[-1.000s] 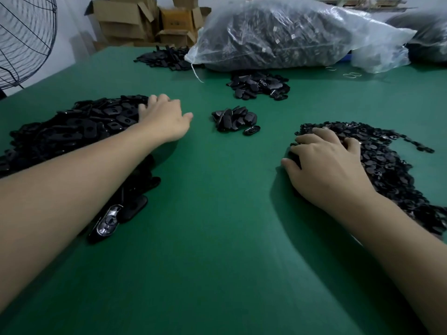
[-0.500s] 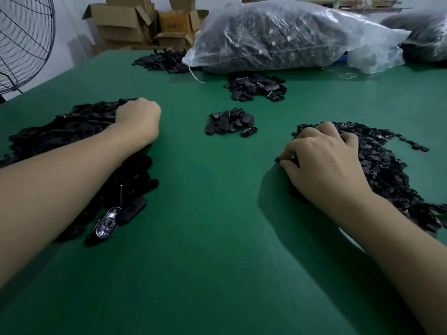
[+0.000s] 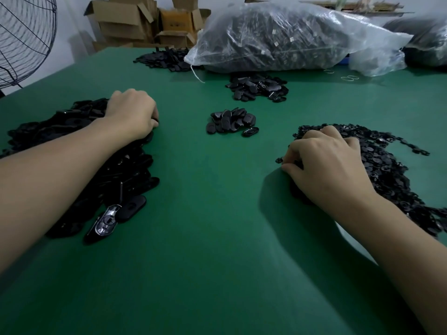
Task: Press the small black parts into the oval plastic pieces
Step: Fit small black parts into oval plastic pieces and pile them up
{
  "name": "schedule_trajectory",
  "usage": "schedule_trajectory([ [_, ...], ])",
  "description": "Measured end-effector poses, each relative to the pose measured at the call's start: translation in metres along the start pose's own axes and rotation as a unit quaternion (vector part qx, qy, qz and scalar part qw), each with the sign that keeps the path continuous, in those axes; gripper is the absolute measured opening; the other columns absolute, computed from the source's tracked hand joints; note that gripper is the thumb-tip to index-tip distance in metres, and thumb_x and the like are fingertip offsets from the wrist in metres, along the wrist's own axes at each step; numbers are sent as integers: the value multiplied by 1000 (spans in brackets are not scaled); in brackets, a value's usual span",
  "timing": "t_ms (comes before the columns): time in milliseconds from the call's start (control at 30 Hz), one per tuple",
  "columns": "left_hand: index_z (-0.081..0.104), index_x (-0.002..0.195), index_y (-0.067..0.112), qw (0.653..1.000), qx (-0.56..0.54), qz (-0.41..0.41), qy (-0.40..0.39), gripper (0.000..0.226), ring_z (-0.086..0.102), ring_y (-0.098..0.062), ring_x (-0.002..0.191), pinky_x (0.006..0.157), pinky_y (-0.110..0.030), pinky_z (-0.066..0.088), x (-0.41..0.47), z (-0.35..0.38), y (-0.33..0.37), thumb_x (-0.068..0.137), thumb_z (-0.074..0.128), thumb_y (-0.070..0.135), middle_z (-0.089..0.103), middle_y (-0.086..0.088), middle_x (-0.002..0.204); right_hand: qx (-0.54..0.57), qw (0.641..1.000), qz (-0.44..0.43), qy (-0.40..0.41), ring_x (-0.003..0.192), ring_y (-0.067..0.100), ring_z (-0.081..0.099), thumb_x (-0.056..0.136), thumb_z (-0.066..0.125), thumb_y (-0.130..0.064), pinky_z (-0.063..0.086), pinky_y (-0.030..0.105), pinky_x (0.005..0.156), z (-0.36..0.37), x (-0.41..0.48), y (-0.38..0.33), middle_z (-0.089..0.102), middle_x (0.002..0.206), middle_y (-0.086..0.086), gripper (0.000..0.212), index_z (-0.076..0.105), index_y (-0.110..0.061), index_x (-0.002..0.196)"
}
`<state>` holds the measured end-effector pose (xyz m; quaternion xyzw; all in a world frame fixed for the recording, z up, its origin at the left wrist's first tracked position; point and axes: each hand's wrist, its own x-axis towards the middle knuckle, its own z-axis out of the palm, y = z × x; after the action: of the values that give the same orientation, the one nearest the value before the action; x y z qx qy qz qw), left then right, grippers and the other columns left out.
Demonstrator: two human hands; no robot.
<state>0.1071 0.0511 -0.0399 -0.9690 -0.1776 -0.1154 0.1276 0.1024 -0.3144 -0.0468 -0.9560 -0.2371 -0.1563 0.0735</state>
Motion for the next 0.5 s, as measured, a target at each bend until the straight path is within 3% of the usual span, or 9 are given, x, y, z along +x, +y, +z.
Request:
schedule_trajectory([
  [233,75,96,23,995,-66,46,65,11,66,-32,103,91,-41,45,-11,-6,1,91,77,32,75,-4,101,29,999,-19,18,111,27,47,97,66,-29,38,46,92,4,2,2,62,103,0,11,73,-21,96],
  [400,68,100,21,956,-269,38,110,9,69,-24,88,86,-42,57,-24,-26,12,95,72,27,69,3,90,174,980,-49,77,85,18,61,96,67,-25,50,36,77,2,1,-4,65,85,-8,5,69,-20,95],
  [500,61,102,22,946,-291,65,131,9,71,-23,80,77,-41,60,-37,-49,25,98,66,29,71,4,93,280,957,-44,66,67,5,64,97,67,-24,56,33,68,4,-4,-12,69,76,-14,4,67,-25,93],
])
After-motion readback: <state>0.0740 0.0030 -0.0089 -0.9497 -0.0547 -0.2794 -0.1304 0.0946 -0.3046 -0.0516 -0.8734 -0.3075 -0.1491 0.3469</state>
